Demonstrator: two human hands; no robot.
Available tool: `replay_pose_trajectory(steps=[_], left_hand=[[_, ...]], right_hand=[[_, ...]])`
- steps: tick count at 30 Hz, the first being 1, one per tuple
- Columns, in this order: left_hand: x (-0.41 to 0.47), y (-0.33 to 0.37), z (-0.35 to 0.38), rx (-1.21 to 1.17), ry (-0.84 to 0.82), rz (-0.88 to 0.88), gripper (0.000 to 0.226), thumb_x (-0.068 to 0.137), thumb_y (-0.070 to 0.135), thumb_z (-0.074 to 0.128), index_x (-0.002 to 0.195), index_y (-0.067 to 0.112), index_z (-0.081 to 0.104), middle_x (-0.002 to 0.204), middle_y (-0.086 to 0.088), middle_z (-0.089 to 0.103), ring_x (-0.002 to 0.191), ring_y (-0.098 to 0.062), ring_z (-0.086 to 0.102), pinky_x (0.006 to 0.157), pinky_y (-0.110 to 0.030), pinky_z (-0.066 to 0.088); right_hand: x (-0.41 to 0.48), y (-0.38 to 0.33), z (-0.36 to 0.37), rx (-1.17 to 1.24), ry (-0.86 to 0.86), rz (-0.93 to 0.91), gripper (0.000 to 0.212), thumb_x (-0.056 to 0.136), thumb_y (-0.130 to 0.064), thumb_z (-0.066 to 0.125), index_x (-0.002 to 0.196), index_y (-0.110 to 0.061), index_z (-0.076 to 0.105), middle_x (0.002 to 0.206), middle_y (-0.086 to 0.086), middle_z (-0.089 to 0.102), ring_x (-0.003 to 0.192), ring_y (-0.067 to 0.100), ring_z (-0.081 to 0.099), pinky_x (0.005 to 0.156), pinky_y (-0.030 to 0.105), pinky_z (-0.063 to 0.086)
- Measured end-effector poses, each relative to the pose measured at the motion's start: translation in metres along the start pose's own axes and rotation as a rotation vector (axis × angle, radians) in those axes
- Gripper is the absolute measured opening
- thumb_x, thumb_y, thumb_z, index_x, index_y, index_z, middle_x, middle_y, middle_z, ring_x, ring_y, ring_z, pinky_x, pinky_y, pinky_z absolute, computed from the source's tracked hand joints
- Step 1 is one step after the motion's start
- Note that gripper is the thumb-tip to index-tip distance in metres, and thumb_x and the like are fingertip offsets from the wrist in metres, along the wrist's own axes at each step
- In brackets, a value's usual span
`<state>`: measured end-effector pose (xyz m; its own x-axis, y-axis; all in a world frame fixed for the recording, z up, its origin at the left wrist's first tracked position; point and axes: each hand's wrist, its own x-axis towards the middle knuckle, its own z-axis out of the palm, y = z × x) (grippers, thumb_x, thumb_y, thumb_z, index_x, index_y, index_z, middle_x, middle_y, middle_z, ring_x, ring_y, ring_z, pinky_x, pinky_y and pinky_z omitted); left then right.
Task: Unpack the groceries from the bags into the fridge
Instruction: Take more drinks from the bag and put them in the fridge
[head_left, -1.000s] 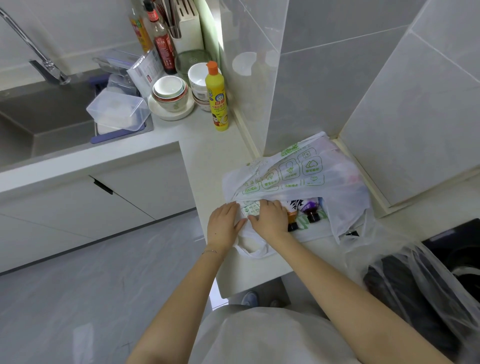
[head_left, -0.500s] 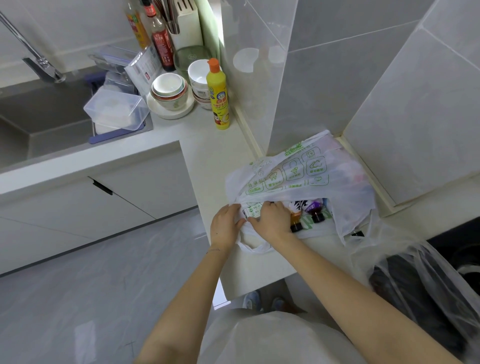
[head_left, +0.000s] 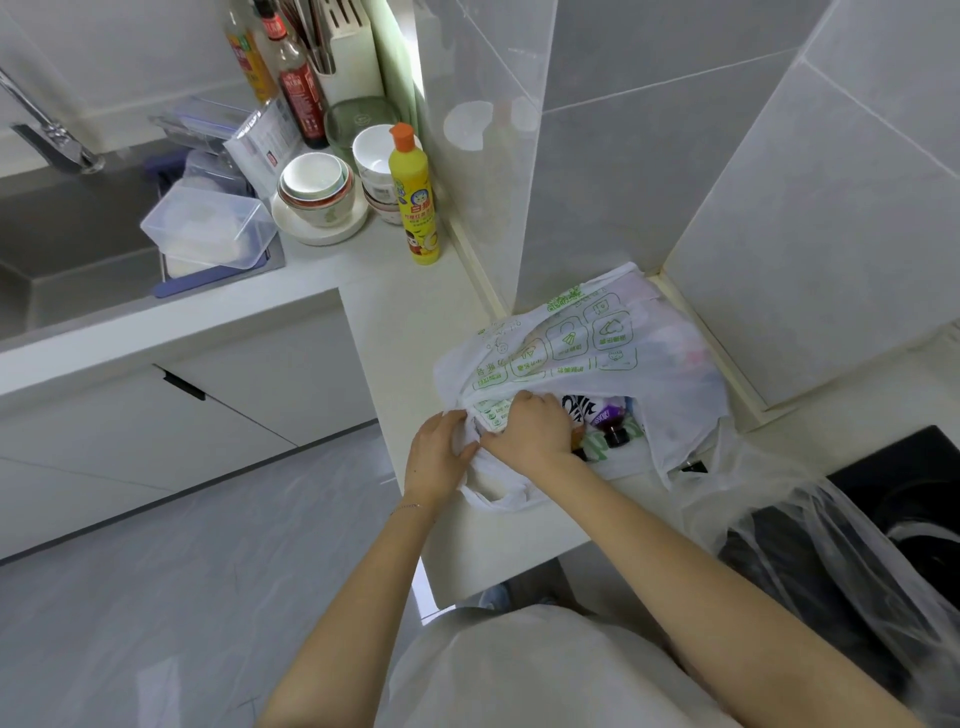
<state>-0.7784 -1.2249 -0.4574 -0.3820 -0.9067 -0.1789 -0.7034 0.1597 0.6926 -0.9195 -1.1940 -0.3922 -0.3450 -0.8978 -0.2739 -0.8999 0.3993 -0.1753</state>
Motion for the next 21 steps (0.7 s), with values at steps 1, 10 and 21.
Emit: replay_pose_trajectory(steps=[1,10,21], left_hand=[[-0.001,0.002,-0.002,0.000,0.004,0.019,0.042,0.087,0.024,0.069,0.126,0.013,0.058,0.118,-0.004,0.064,0.111,-0.025,0.057,0.093,-0.030,0.043],[-0.012,0.029,-0.009,0.093,0.226,0.419,0.058,0.081,0.050,0.065,0.126,0.014,0.060,0.125,-0.001,0.061,0.117,-0.019,0.052,0.102,-0.033,0.040],[-0.033,0.051,0.019,0.029,0.011,0.313,0.049,0.080,0.029,0.069,0.125,0.015,0.056,0.112,0.001,0.064,0.103,-0.022,0.058,0.095,-0.030,0.036]], right_hand=[[-0.001,0.004,-0.004,0.005,0.029,-0.013,0.065,0.084,-0.059,0.054,0.115,-0.002,0.053,0.114,0.010,0.061,0.110,0.026,0.051,0.087,0.033,0.041],[-0.025,0.033,-0.024,0.402,0.053,-0.010,0.080,0.075,-0.038,0.073,0.139,-0.009,0.035,0.134,0.008,0.049,0.125,0.026,0.046,0.097,0.035,0.040],[-0.053,0.055,-0.008,0.560,0.032,-0.074,0.065,0.079,-0.030,0.073,0.132,-0.008,0.043,0.128,0.006,0.051,0.123,0.022,0.043,0.098,0.030,0.035]])
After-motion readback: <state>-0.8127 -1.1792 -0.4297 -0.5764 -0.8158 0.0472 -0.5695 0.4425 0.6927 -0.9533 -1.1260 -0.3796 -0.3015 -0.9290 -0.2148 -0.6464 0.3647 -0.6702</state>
